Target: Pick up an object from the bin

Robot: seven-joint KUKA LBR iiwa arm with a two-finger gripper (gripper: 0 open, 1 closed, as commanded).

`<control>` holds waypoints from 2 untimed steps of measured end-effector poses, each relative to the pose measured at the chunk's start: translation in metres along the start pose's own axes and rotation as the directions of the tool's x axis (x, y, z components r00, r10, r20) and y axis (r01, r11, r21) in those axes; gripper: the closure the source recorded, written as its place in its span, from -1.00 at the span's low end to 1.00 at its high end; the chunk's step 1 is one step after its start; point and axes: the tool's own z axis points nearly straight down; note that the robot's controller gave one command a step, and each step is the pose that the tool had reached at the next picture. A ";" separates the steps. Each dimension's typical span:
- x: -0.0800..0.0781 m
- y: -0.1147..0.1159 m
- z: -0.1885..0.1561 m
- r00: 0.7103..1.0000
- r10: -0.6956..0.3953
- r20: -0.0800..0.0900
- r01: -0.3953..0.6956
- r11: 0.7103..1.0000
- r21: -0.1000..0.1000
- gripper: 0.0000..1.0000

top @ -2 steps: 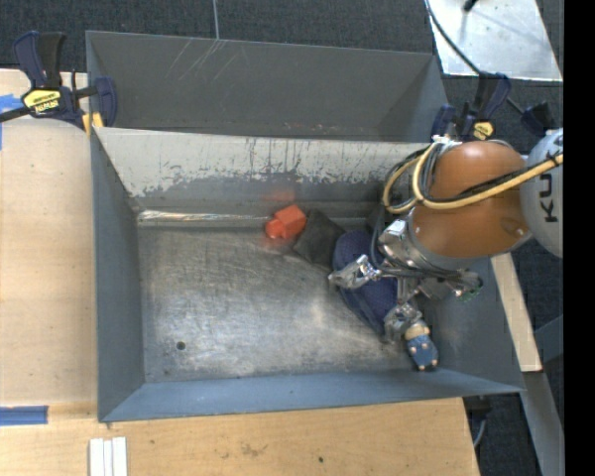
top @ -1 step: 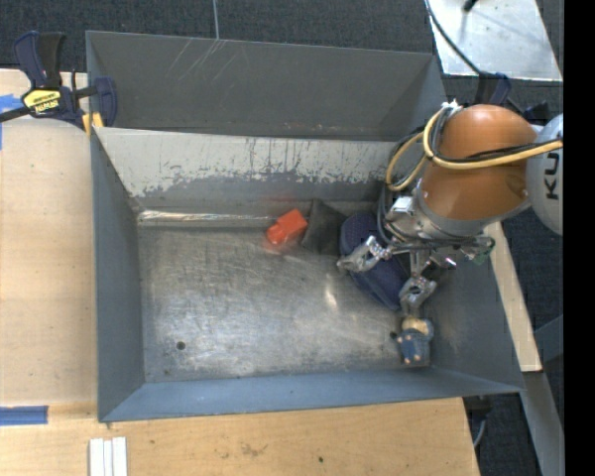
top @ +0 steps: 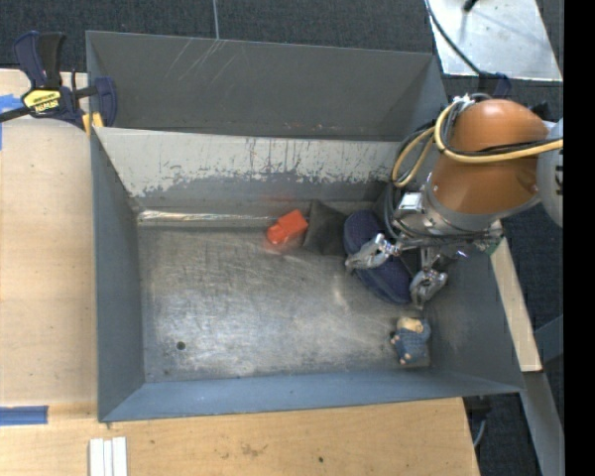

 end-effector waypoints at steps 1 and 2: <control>0.001 -0.001 -0.001 1.000 0.004 0.001 -0.004 1.000 -0.001 1.00; 0.001 -0.001 0.000 1.000 0.004 0.000 -0.004 1.000 -0.001 -1.00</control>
Offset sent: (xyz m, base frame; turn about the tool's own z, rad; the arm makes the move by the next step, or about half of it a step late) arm 0.0000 0.0000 0.0000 0.0000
